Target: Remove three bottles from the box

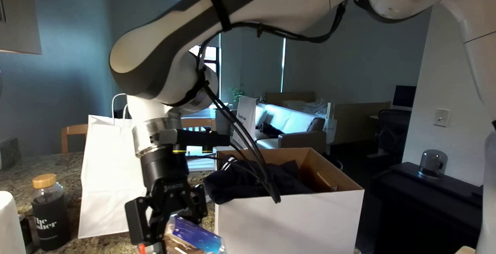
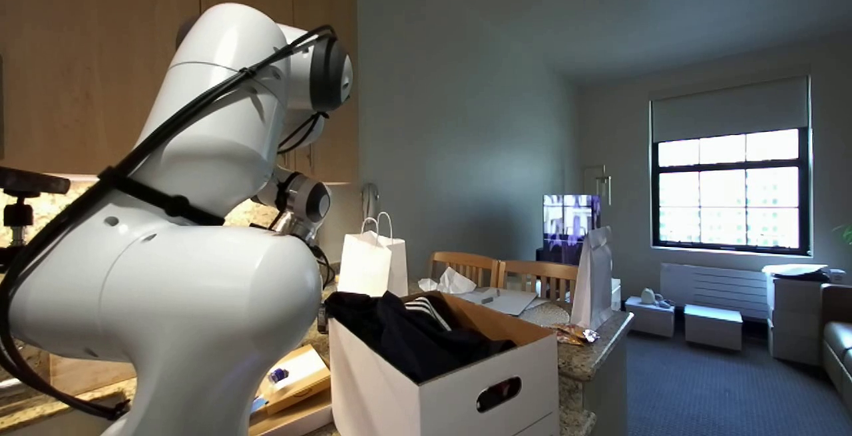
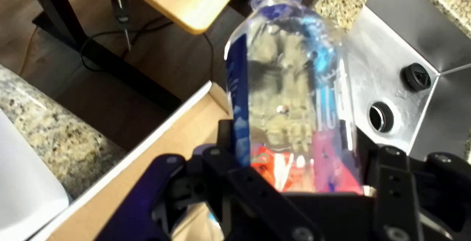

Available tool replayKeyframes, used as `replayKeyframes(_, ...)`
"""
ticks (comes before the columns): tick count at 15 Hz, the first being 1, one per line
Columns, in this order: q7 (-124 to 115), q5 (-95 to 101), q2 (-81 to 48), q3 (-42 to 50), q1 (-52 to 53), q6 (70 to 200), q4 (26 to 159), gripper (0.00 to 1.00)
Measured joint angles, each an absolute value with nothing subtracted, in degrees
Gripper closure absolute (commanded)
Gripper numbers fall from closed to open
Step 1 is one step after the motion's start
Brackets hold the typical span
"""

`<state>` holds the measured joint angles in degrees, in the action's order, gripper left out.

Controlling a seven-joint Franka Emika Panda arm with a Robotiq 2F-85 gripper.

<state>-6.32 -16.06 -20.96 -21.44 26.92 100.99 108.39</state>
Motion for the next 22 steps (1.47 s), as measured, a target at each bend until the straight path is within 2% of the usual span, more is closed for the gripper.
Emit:
replayKeyframes(9, -6.11, -15.8, -18.97, -22.17, 27.55, 124.01, 107.71, 0.0)
replayKeyframes(16, -6.53, -15.87, -15.04, -17.85, 21.18, 122.67, 111.08, 0.0)
replayKeyframes(22, -10.11, -15.84, -14.04, -13.89, 17.94, 113.67, 113.84, 0.0)
